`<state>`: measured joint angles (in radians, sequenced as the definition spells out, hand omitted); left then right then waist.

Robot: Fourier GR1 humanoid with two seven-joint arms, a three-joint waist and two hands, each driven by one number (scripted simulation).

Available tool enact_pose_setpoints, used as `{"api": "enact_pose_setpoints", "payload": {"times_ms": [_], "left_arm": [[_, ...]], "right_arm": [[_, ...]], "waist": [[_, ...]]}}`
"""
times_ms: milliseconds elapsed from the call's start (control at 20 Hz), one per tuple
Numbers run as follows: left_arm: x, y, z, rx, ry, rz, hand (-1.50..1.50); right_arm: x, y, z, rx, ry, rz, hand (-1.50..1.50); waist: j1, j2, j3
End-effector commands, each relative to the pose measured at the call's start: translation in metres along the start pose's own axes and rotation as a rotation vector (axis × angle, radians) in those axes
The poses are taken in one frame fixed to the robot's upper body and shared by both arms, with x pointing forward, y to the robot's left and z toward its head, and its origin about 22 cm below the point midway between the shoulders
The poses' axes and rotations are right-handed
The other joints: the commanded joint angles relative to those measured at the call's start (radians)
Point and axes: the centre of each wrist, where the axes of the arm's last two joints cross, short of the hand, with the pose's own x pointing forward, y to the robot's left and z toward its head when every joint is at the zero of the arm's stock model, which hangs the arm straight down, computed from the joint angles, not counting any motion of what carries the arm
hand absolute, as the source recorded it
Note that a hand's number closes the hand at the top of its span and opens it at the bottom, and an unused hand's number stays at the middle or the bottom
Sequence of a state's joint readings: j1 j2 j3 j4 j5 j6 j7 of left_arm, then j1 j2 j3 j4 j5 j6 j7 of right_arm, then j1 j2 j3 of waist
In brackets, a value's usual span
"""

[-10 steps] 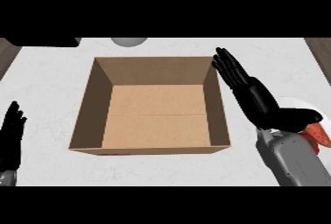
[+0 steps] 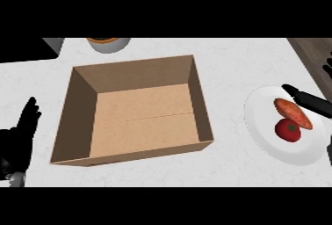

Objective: Pick the tomato from the plate and place it in the cardboard box

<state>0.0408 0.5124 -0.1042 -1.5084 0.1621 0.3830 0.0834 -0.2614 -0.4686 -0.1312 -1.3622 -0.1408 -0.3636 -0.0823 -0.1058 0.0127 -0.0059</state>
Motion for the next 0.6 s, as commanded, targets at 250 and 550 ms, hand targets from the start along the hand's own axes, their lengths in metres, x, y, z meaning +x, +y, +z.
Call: {"api": "enact_pose_setpoints", "payload": {"times_ms": [250, 550], "left_arm": [[0.016, -0.051, 0.007, -0.177, -0.092, -0.010, 0.00], [0.008, -0.034, 0.005, -0.169, -0.075, -0.025, 0.00]], "right_arm": [[-0.068, -0.065, 0.067, -0.542, 0.084, 0.215, -1.50], [-0.048, -0.116, 0.067, -0.282, 0.292, 0.587, -1.50]], "waist": [[0.080, -0.014, 0.006], [0.094, -0.013, 0.000]]}}
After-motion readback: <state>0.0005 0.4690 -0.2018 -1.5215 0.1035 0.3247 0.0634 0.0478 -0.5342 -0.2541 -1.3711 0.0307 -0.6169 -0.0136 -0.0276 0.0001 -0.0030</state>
